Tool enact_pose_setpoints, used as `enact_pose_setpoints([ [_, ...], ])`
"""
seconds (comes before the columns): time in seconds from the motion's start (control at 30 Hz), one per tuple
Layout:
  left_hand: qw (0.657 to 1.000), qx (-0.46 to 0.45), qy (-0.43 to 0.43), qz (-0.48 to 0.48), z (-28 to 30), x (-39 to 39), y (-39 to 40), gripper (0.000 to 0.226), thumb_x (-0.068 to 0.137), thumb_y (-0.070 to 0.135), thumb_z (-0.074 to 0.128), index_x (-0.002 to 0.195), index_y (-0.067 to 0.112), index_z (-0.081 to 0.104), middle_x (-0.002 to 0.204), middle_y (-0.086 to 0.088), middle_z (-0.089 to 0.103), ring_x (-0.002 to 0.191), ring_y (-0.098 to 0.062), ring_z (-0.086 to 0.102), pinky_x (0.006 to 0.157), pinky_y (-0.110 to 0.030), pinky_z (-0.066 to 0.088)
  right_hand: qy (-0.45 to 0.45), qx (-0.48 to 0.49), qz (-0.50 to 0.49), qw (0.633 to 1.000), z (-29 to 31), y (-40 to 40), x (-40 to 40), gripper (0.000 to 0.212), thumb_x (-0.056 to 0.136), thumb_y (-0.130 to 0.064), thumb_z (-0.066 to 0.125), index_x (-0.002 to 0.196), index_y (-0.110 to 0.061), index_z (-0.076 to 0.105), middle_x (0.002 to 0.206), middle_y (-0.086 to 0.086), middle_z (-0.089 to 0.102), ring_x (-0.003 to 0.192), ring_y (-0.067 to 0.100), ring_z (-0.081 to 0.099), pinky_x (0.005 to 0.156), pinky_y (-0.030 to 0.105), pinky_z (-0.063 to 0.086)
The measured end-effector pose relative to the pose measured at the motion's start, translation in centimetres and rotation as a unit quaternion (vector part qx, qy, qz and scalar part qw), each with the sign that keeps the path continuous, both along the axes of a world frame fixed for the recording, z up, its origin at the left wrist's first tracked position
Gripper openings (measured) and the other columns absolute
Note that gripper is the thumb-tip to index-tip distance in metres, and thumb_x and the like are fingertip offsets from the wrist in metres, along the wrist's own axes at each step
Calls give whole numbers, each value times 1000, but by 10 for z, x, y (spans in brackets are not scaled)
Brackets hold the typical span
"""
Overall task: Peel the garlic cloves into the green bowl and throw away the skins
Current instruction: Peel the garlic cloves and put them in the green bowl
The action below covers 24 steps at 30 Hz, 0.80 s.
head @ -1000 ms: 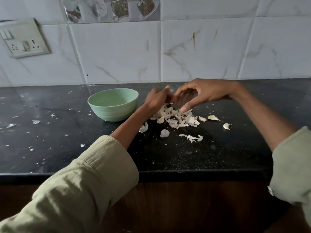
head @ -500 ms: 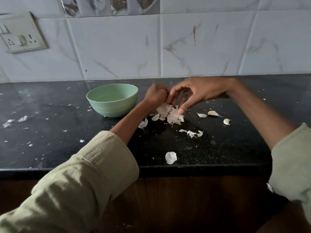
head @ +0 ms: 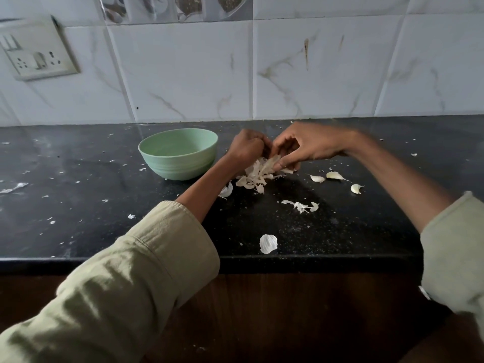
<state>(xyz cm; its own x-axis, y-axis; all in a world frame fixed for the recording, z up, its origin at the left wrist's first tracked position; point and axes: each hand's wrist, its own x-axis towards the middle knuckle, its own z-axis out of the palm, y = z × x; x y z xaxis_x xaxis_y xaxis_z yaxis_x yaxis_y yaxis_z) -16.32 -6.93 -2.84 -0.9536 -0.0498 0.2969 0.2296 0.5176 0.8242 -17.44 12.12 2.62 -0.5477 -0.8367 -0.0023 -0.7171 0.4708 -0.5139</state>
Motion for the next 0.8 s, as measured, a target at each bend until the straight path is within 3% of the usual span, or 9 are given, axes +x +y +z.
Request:
enact_pose_setpoints([
  [0.1, 1000, -7, 2, 8, -1, -3, -2, 46, 84, -10, 42, 63, 21, 70, 55, 11, 63, 59, -12, 56, 62, -25, 45, 10, 0, -11, 1000, 4, 1, 4, 28, 92, -34, 75, 106, -10, 75, 91, 3, 79, 78, 20, 76, 75, 30, 62],
  [0.17, 1000, -5, 2, 10, -1, -4, -2, 46, 84, -9, 44, 63, 22, 71, 62, 4, 67, 63, -14, 59, 67, -27, 48, 53, 5, -26, 998, 10, 4, 9, 35, 84, -44, 81, 106, -18, 76, 88, -2, 77, 71, 10, 72, 69, 26, 57],
  [0.27, 1000, 19, 0, -8, 0, 1, -1, 44, 84, -10, 45, 65, 18, 73, 69, -3, 73, 63, -7, 65, 65, -21, 50, 104, -20, -41, 993, 24, 9, 16, 34, 75, -42, 89, 100, -25, 75, 81, -3, 71, 63, 2, 62, 63, 22, 48],
  [0.4, 1000, 19, -4, -5, 2, 2, -1, 41, 88, -7, 48, 62, 15, 70, 62, 2, 70, 58, -6, 61, 59, -21, 47, 44, -46, 9, 998, 38, 12, 36, 17, 91, -18, 79, 107, -19, 75, 97, 1, 76, 82, 20, 74, 75, 31, 59],
  [0.47, 1000, 11, 1, 9, 1, 2, -1, 38, 90, 2, 50, 57, 16, 63, 54, 5, 61, 53, -8, 53, 57, -24, 41, 11, -30, 32, 999, 40, 12, 55, 18, 92, -22, 78, 109, -19, 75, 105, 0, 76, 92, 21, 74, 84, 36, 61],
  [0.53, 1000, 17, 4, 7, 2, 7, -1, 29, 88, 14, 50, 59, 15, 57, 61, 0, 57, 59, -14, 50, 57, -26, 38, -24, -20, 63, 998, 36, 10, 80, 22, 88, -26, 82, 107, -18, 75, 104, -2, 76, 92, 18, 72, 83, 38, 61],
  [0.63, 998, 54, -12, -18, 3, 13, 4, 33, 91, 4, 46, 67, 13, 66, 68, -4, 67, 57, -6, 59, 56, -19, 44, -75, 19, 123, 989, 21, 4, 118, 28, 82, -28, 87, 106, -19, 74, 107, -3, 73, 90, 14, 70, 79, 29, 58],
  [0.7, 995, 97, -17, -31, 3, 13, 6, 32, 81, 6, 45, 71, 2, 75, 76, -18, 75, 64, -13, 69, 65, -23, 53, -93, 54, 137, 985, 9, -2, 132, 26, 83, -27, 87, 104, -20, 74, 106, -1, 72, 91, 17, 69, 77, 28, 57],
  [0.8, 991, 126, -18, -38, 3, 17, 6, 34, 64, 17, 45, 70, 3, 76, 82, -25, 76, 75, -28, 73, 75, -33, 58, -84, 58, 124, 987, 1, -7, 134, 15, 89, -21, 82, 100, -13, 75, 102, 2, 73, 90, 23, 69, 78, 33, 55],
])
